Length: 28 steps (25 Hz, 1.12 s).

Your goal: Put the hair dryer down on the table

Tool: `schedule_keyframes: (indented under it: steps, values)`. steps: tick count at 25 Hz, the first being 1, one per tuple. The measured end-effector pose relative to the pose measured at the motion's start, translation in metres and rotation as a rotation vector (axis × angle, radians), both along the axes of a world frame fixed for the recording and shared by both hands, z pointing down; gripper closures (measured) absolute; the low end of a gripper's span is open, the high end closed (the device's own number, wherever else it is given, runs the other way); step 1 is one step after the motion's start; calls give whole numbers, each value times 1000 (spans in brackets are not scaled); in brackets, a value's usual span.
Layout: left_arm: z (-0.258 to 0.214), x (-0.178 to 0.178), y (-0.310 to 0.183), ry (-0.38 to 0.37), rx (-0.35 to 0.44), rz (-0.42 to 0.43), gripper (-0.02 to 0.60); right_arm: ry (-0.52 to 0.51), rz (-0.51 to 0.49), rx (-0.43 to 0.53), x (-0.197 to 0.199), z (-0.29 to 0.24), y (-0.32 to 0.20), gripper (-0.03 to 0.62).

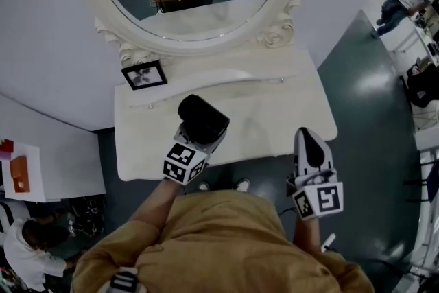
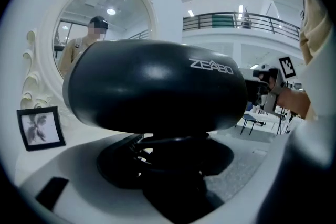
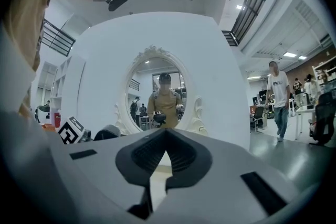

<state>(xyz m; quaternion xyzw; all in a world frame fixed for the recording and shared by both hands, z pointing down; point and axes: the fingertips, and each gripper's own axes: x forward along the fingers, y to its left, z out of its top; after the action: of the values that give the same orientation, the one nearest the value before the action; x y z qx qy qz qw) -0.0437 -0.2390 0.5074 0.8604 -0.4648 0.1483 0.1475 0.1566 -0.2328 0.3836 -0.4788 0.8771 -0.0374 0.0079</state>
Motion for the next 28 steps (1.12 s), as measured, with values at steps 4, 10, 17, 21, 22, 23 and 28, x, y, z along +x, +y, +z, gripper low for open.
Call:
schedule_keyframes:
  steps: [4,10,17,21,22,23,28]
  values:
    - [33,11,-19,-28,-64,33,330,3,28,13,8,-4,1,592]
    - [74,23,-34,-73,-163,57,330,15,58,21,17,-8,6,592]
    - [117,32,-47,-166,-251,95,330,24,85,22,21,-9,12,592]
    - [128,37,-57,-218,-271,111,329,21,107,19,26,-7,18,592]
    - [129,38,-60,-232,-270,106,328,20,112,19,28,-7,20,592]
    - [129,38,-64,-246,-265,100,328,20,116,20,29,-7,22,592]
    - [142,44,-77,-304,-280,100,328,23,134,12,32,-6,29,592]
